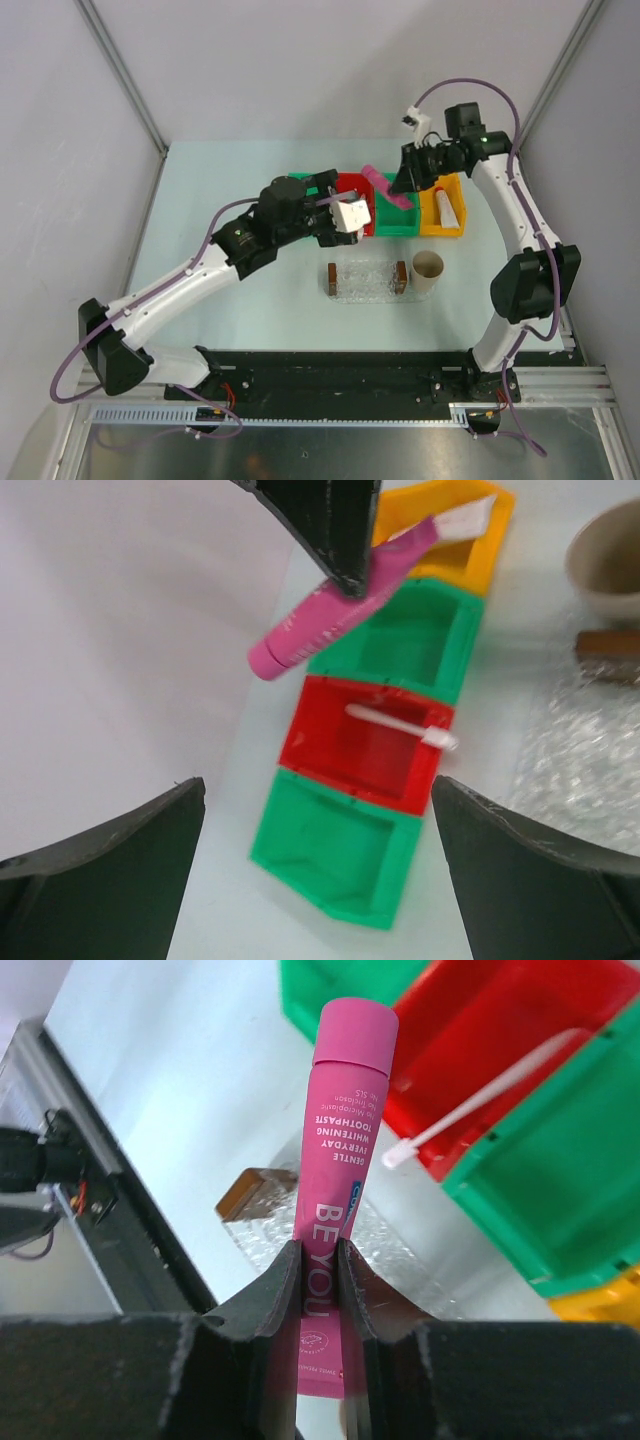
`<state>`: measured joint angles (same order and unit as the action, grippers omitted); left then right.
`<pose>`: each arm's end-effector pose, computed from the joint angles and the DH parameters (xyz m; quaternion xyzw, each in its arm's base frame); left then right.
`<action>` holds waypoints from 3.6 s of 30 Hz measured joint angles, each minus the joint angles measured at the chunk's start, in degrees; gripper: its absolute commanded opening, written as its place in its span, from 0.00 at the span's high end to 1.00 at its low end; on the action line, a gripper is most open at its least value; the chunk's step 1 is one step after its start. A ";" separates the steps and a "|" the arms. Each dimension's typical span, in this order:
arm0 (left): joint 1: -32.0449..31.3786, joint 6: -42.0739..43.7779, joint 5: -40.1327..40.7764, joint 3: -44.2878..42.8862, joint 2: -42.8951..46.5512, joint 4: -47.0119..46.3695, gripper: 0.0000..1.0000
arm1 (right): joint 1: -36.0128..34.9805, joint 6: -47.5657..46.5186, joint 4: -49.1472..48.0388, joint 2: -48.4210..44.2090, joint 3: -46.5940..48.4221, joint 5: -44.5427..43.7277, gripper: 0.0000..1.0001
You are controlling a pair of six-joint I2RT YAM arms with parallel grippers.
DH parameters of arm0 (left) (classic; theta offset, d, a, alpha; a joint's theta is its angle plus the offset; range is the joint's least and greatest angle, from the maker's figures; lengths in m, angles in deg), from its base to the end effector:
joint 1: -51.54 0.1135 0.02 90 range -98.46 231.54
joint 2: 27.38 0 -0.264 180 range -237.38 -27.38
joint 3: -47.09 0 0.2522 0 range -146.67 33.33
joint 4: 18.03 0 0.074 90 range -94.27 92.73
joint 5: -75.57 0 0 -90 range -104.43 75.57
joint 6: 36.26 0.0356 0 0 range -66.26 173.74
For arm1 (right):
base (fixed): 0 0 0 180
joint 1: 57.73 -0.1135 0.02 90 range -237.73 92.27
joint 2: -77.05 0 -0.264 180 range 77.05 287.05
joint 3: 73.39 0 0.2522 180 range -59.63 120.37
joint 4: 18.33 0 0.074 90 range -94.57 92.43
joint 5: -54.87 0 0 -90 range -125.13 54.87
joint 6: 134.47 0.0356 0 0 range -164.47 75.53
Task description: Prepare toiletry sets of a toothbrush and toothpaste on the tray
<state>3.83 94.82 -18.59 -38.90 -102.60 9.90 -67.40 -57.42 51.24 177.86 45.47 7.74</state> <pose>0.2033 -0.2274 0.3836 0.5780 0.5595 -0.0635 0.5906 0.3622 0.0863 0.3726 -0.2904 0.8382 0.3361 0.3165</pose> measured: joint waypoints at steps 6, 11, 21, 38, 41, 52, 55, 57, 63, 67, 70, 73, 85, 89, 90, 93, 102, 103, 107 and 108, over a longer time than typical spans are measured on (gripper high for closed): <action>-2.58 12.33 5.99 -0.46 -0.66 0.07 0.00 | -3.37 -2.73 3.37 0.00 -0.20 4.04 0.89; -4.02 19.61 7.74 -0.63 -1.97 0.09 0.00 | -4.28 -5.25 6.69 0.00 -0.20 5.77 0.89; -6.78 23.89 7.02 -0.63 -4.42 2.05 0.00 | -5.46 -9.22 12.83 2.05 0.76 9.33 0.89; -6.93 23.93 2.23 -0.63 -7.08 4.50 0.00 | -7.13 -13.70 17.90 2.27 2.08 13.20 0.88; -6.91 24.02 2.14 -0.63 -7.28 4.50 0.00 | -7.26 -14.51 18.95 2.27 2.08 13.68 0.88; -6.64 24.76 1.05 -0.63 -7.78 4.46 0.10 | -9.75 -17.40 20.52 2.27 2.08 14.67 0.88; -6.64 25.07 0.90 -0.61 -8.00 4.46 0.23 | -10.05 -17.90 20.65 2.27 2.08 14.82 0.88; -6.64 25.18 0.81 -0.50 -8.00 4.42 0.33 | -10.10 -18.34 20.68 2.27 2.08 14.84 0.88; -6.58 25.38 0.74 0.98 -8.00 4.44 0.55 | -10.10 -18.84 20.70 2.27 2.08 14.84 0.88; -6.54 25.00 0.83 1.05 -8.00 4.02 0.75 | -10.25 -19.02 21.11 2.71 2.08 14.86 0.87; -6.54 24.85 0.85 1.25 -8.00 3.98 0.93 | -10.27 -19.04 21.14 2.80 2.08 14.88 0.83; -6.54 24.44 0.94 1.25 -8.00 4.04 1.00 | -10.32 -19.06 21.11 2.80 2.08 14.88 0.73; -6.54 21.90 1.01 3.65 -7.21 4.85 1.00 | -7.80 -18.10 21.11 1.97 2.51 14.47 0.44; -6.25 19.87 0.98 5.49 -5.84 5.60 1.00 | -4.70 -17.77 21.11 0.46 3.32 13.88 0.37; -6.01 18.78 0.87 5.73 -5.42 5.68 1.00 | -3.89 -17.73 21.03 -0.07 3.39 13.46 0.36; -4.17 14.62 -0.94 5.90 -3.93 5.95 1.00 | -1.90 -17.57 21.05 -1.75 3.39 11.89 0.34; 6.80 -2.40 -13.29 4.52 -0.20 5.92 1.00 | -1.55 -16.94 16.20 -9.60 0.96 7.98 0.27; 7.85 -4.66 -15.30 4.11 -0.11 5.90 1.00 | -2.27 -16.72 15.15 -10.62 0.42 7.43 0.26; 10.62 -12.55 -24.20 2.43 -0.07 5.62 1.00 | -7.78 -15.54 9.16 -15.85 -3.04 4.63 0.14; 10.73 -13.88 -26.03 2.23 -0.07 5.44 1.00 | -9.03 -15.17 7.28 -16.98 -4.00 4.26 0.12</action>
<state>14.56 80.94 -44.63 -36.67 -102.67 15.35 -76.42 -72.59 58.52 160.88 41.47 12.01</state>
